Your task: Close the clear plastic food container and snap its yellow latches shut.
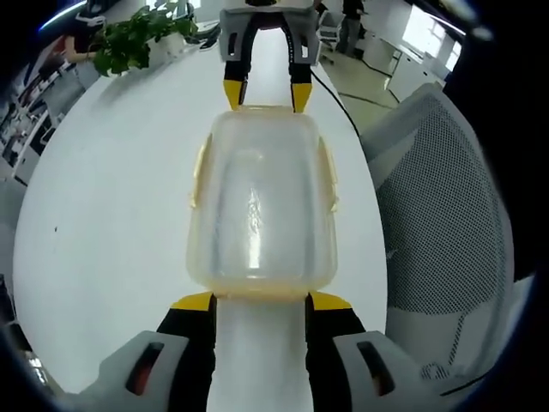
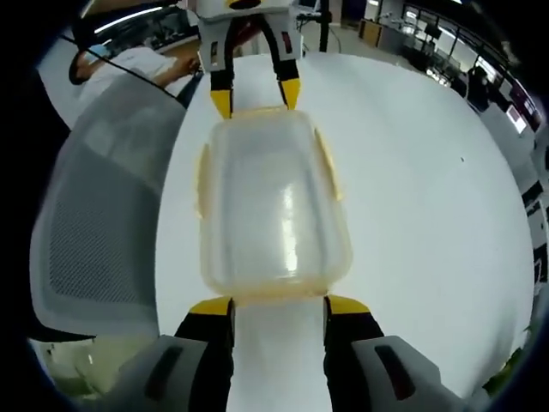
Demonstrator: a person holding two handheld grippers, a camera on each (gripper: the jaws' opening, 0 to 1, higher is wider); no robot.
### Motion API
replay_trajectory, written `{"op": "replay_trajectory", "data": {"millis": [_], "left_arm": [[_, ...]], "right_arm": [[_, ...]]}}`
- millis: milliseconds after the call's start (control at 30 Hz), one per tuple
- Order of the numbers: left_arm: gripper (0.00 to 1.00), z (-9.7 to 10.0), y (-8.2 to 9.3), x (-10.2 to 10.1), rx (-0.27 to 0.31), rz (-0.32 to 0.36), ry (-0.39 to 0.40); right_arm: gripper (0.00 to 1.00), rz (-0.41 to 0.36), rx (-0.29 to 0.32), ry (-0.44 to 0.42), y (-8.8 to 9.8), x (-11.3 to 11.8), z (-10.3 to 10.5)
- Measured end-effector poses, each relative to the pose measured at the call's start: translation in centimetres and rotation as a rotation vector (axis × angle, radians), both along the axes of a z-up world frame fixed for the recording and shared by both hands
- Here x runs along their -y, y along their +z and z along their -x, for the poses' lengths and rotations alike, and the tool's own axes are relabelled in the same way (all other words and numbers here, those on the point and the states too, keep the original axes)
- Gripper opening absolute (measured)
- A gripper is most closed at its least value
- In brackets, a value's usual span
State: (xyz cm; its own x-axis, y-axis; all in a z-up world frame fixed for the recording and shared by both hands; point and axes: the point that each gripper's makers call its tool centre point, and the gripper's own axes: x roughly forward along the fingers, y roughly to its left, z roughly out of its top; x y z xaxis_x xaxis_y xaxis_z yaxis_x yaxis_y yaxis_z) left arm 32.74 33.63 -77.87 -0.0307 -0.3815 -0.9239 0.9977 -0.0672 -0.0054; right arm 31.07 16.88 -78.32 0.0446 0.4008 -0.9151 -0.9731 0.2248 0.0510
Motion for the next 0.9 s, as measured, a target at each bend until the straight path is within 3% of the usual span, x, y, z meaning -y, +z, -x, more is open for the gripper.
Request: {"op": "replay_trajectory", "data": {"millis": [267,333,567,667,767,900], "left_arm": [[0.38,0.0,0.0,-0.4,0.001,-0.005,0.021],[0.38,-0.2,0.2,-0.6,-0.005,0.004,0.057],[0.38,-0.3,0.9,-1.8,-0.031,0.044,0.218],[0.36,0.6,1.4,-1.9,-0.125,0.092,0.367],[0.33,0.2,1.6,-2.2,-0.115,0.125,0.464],[0.34,0.1,2.3,-1.4,-0.203,0.225,0.674]], "right_arm": [[0.40,-0.019,-0.006,-0.035,0.5,0.6,-0.2],[0.40,-0.036,-0.011,-0.060,0.7,0.7,-0.2],[0.39,-0.172,-0.070,-0.262,1.9,0.9,0.0],[0.39,-0.259,-0.098,-0.371,2.7,0.8,0.0],[0.39,-0.309,-0.095,-0.446,2.9,0.9,-0.4],[0.38,-0.361,-0.101,-0.579,3.0,0.9,-1.0]]}}
